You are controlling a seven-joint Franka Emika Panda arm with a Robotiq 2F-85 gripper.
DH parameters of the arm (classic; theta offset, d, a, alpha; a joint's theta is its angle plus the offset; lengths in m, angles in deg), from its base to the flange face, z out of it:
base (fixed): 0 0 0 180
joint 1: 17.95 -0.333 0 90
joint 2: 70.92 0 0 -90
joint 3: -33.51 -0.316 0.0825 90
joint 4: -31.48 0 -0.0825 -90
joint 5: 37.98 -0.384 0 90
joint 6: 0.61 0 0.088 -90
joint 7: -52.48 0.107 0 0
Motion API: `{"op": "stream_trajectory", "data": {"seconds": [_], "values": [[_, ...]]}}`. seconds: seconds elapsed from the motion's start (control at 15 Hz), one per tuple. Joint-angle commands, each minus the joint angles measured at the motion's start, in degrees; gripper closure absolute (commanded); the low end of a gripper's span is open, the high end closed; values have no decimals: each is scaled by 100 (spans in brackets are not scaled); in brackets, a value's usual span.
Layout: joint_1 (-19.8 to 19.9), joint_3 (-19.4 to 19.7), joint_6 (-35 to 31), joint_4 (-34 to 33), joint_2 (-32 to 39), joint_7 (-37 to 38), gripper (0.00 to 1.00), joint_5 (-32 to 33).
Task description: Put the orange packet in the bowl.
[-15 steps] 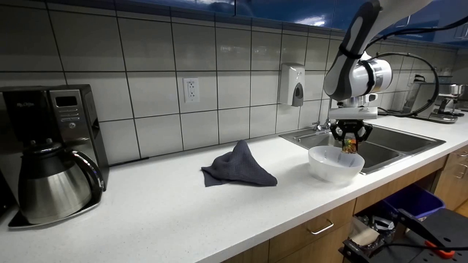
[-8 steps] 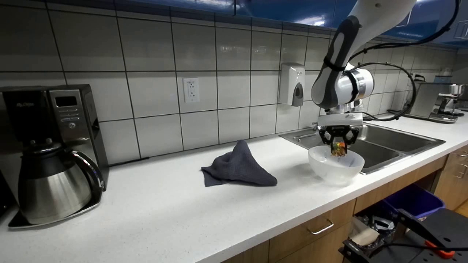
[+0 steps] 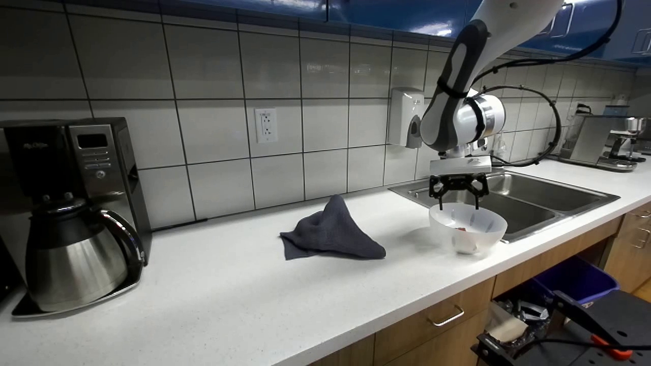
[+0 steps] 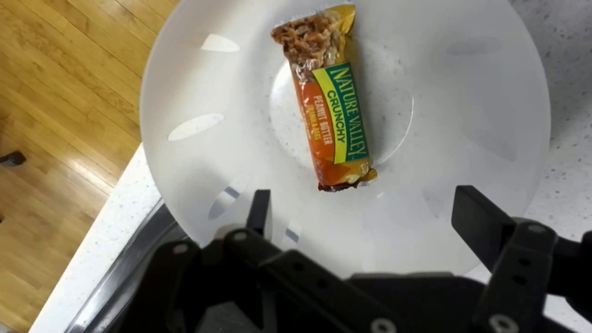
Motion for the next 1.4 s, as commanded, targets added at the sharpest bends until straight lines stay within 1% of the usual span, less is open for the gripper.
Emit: {"op": "stream_trajectory", "data": {"seconds": [0.0,0.2,0.33,0.47,0.67,0.8,1.07,1.33], "values": [[63,-86,348,267,-466,-369,0,-62],[164,-126,422,618,-939,-617,0,-101],[264,-204,434,936,-1321,-905,0,-148],[273,-208,394,1301,-1716,-1065,0,-90],[182,-162,286,1887,-2295,-1031,0,209],[137,-203,234,2265,-2633,-900,0,503],[145,-548,252,2937,-3215,-675,0,870],[189,-1005,285,3410,-3673,-440,0,853]]}}
